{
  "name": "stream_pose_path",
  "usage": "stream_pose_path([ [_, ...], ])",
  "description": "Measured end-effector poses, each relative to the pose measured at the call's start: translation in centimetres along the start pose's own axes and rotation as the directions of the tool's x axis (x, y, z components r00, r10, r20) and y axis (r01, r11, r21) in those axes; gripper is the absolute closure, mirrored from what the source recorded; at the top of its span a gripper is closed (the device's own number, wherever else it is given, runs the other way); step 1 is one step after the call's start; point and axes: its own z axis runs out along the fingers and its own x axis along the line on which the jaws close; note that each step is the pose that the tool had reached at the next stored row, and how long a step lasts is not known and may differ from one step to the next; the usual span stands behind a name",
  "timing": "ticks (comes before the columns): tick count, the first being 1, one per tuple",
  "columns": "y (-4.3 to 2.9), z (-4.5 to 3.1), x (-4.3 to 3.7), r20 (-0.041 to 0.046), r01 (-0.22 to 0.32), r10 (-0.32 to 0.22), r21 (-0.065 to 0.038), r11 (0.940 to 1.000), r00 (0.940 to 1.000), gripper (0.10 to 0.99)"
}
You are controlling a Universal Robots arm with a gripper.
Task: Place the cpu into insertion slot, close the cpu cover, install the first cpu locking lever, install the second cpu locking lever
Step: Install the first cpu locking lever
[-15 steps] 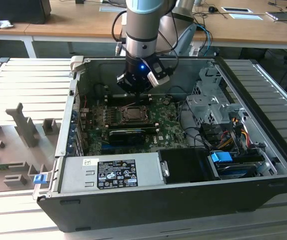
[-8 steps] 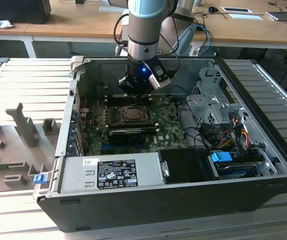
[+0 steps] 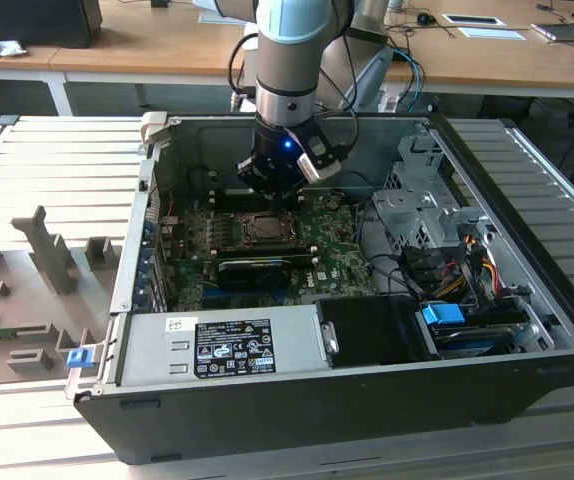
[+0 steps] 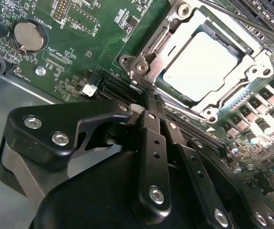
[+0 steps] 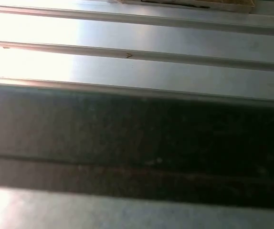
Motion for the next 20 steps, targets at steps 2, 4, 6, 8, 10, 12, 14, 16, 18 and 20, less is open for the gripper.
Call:
stream_pose_path([
  [2, -0.01, 0.01, -0.02, -0.0004, 0.000, 0.000, 0.006, 1.0000, 1.0000, 0.980],
  [4, -0.01, -0.04, -0.01, -0.0006, 0.000, 0.000, 0.007, 1.0000, 1.0000, 0.980],
  [6, 0.01, -0.08, -0.02, -0.0002, 0.000, 0.000, 0.006, 1.0000, 1.0000, 0.980],
  [8, 0.01, -0.12, -0.02, -0.0003, 0.000, 0.000, 0.006, 1.0000, 1.0000, 0.980],
  [10, 0.01, -0.11, -0.04, -0.0005, 0.000, 0.000, 0.009, 1.0000, 1.0000, 0.980],
  [12, 0.04, -0.05, -0.07, -0.0017, 0.000, 0.000, 0.019, 0.9998, 1.0000, 0.980],
  [14, 0.13, -0.01, -0.12, -0.0024, 0.000, 0.000, 0.031, 0.9995, 1.0000, 0.980],
  [16, 0.18, 0.09, -0.15, -0.0029, 0.000, 0.000, 0.037, 0.9993, 1.0000, 0.980],
  [18, 0.21, 0.26, -0.16, -0.0029, 0.000, 0.000, 0.037, 0.9993, 1.0000, 0.980],
  [20, 0.22, 0.28, -0.16, -0.0031, 0.000, 0.000, 0.038, 0.9993, 1.0000, 0.980],
])
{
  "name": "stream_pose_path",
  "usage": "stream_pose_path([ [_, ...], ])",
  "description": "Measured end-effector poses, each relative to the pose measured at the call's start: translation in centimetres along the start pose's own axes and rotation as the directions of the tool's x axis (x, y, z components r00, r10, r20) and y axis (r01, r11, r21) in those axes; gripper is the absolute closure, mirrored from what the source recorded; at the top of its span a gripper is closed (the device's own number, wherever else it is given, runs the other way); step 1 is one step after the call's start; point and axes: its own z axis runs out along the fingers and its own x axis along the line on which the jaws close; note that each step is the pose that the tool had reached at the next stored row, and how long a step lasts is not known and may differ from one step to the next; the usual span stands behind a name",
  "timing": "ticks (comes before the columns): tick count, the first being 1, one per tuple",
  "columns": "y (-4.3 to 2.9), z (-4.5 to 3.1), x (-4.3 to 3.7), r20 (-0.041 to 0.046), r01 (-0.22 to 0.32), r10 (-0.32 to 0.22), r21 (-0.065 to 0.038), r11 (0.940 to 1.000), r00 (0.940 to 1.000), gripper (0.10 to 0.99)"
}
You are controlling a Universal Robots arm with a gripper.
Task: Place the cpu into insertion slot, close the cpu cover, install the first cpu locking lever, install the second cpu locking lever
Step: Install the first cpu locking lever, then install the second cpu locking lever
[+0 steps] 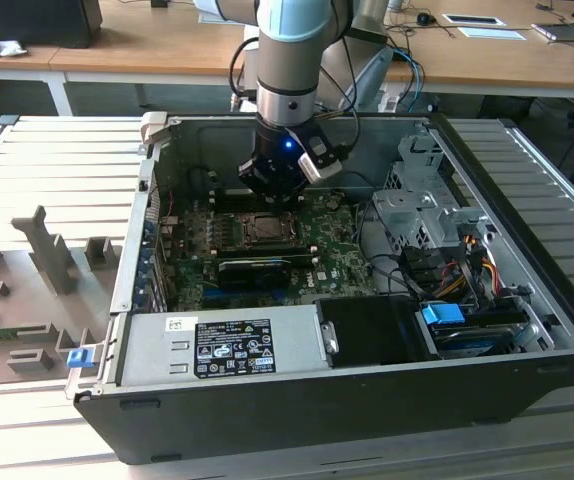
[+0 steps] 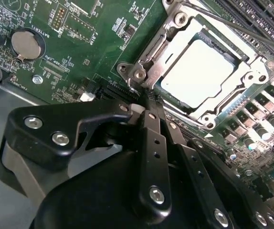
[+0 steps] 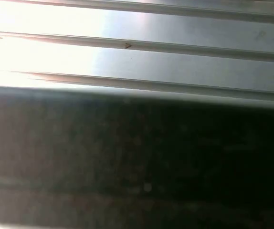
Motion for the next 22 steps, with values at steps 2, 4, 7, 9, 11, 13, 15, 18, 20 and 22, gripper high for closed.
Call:
stream_pose_path([
  [2, 0.02, -0.17, -0.02, 0.0009, 0.000, 0.000, -0.001, 1.0000, 1.0000, 0.980],
  [4, 0.06, -1.11, 0.00, 0.0003, 0.000, 0.000, -0.001, 1.0000, 1.0000, 0.980],
  [7, -0.07, -1.79, 0.01, 0.0003, 0.000, 0.000, -0.001, 1.0000, 1.0000, 0.980],
  [9, -0.17, -1.79, 0.02, 0.0003, 0.000, 0.000, 0.000, 1.0000, 1.0000, 0.980],
  [11, -0.32, -1.80, 0.03, 0.0002, 0.000, 0.000, 0.000, 1.0000, 1.0000, 0.980],
  [13, -0.39, -1.79, 0.04, 0.0004, 0.000, 0.000, -0.001, 1.0000, 1.0000, 0.980],
  [15, -0.44, -1.80, 0.04, 0.0003, 0.000, 0.000, -0.001, 1.0000, 1.0000, 0.980],
  [18, -0.48, -1.80, 0.03, 0.0002, 0.000, 0.000, 0.000, 1.0000, 1.0000, 0.980],
  [20, -0.49, -1.81, 0.02, 0.0001, -0.001, 0.001, 0.001, 1.0000, 1.0000, 0.980],
  [22, -0.55, -1.80, 0.01, 0.0002, -0.001, 0.001, 0.001, 1.0000, 1.0000, 0.980],
])
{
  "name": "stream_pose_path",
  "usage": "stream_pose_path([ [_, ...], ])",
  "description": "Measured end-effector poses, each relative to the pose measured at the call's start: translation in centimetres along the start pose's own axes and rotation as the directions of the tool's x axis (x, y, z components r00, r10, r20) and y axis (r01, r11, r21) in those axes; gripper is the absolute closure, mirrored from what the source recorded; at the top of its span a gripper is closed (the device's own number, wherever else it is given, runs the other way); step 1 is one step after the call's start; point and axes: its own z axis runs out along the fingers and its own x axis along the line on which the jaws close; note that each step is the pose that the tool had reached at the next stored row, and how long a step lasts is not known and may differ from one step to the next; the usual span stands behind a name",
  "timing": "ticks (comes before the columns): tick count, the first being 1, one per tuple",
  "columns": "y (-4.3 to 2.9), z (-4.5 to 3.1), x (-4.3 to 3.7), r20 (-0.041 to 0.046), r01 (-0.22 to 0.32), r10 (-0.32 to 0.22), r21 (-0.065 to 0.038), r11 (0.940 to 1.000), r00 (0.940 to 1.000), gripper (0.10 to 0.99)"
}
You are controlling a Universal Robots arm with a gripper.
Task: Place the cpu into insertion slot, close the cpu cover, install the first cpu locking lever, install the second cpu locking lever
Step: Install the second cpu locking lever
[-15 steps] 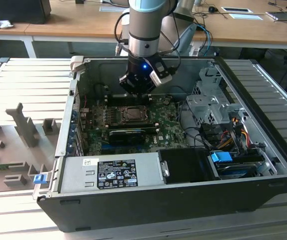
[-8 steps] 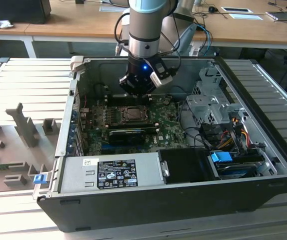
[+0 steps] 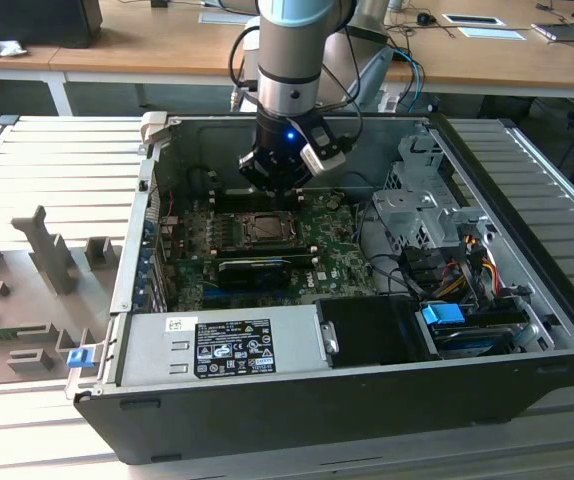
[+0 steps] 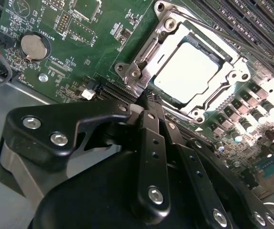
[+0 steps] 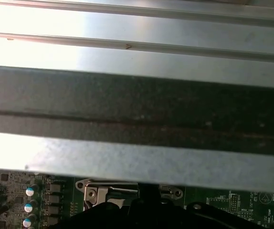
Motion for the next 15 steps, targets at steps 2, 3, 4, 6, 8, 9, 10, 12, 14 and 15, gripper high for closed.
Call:
stream_pose_path([
  [2, -0.06, 0.00, 0.01, 0.0000, 0.000, 0.000, 0.000, 1.0000, 1.0000, 0.980],
  [3, -0.09, -0.01, 0.01, 0.0000, 0.000, 0.000, 0.000, 1.0000, 1.0000, 0.980],
  [4, -0.10, -0.07, 0.02, -0.0002, 0.000, 0.000, 0.000, 1.0000, 1.0000, 0.980],
  [6, -0.09, -0.16, 0.02, 0.0000, 0.000, 0.000, 0.000, 1.0000, 1.0000, 0.980],
  [8, -0.12, -0.38, 0.02, 0.0000, 0.000, 0.000, 0.000, 1.0000, 1.0000, 0.980],
  [9, -0.16, -0.38, 0.02, 0.0000, 0.000, 0.000, 0.000, 1.0000, 1.0000, 0.980],
  [10, -0.23, -0.39, 0.03, 0.0000, 0.000, 0.000, 0.000, 1.0000, 1.0000, 0.980],
  [12, -0.35, -0.39, 0.04, 0.0000, 0.000, 0.000, 0.000, 1.0000, 1.0000, 0.980],
  [14, -0.36, -0.39, 0.04, 0.0000, 0.000, 0.000, 0.000, 1.0000, 1.0000, 0.980],
  [15, -0.37, -0.40, 0.04, -0.0001, 0.000, 0.000, 0.000, 1.0000, 1.0000, 0.980],
])
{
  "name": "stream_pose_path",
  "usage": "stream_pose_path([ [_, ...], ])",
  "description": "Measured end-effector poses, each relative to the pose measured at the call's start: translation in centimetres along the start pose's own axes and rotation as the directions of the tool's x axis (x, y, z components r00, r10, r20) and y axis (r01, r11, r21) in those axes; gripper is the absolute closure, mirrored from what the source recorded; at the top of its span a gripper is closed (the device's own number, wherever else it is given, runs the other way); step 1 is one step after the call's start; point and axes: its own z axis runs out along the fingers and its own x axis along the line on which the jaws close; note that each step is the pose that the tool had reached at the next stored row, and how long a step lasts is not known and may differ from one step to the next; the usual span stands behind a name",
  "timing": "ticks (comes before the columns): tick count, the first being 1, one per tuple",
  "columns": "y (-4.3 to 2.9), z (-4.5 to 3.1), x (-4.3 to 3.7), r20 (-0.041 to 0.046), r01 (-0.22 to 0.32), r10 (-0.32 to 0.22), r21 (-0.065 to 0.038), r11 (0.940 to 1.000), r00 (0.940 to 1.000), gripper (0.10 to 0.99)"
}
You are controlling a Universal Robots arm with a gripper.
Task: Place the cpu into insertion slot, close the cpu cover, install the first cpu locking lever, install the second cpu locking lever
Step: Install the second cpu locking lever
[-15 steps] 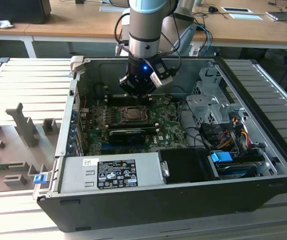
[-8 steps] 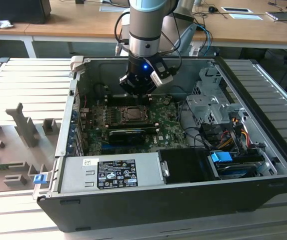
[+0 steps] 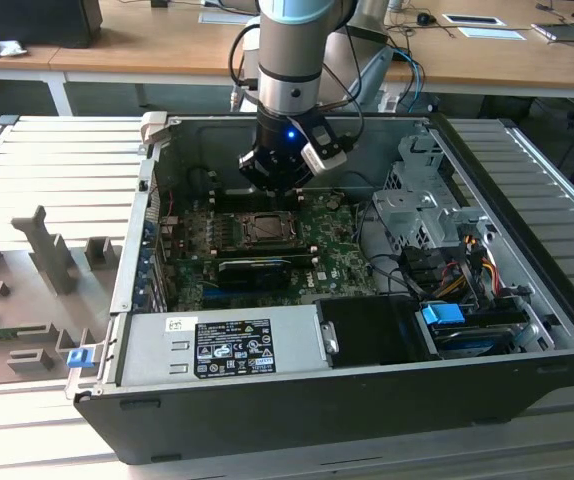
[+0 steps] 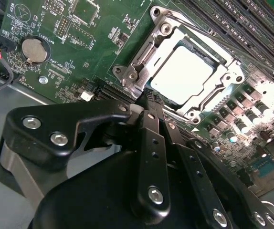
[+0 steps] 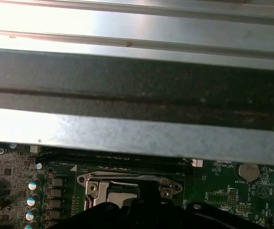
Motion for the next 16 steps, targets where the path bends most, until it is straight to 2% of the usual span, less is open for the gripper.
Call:
stream_pose_path([
  [3, 0.00, -0.16, 0.00, 0.0000, 0.000, 0.000, 0.000, 1.0000, 1.0000, 0.980],
  [5, 0.02, -0.53, 0.00, 0.0001, 0.000, 0.000, 0.000, 1.0000, 1.0000, 0.980],
  [16, -0.24, -0.54, 0.01, 0.0002, 0.000, 0.000, 0.000, 1.0000, 1.0000, 0.980],
])
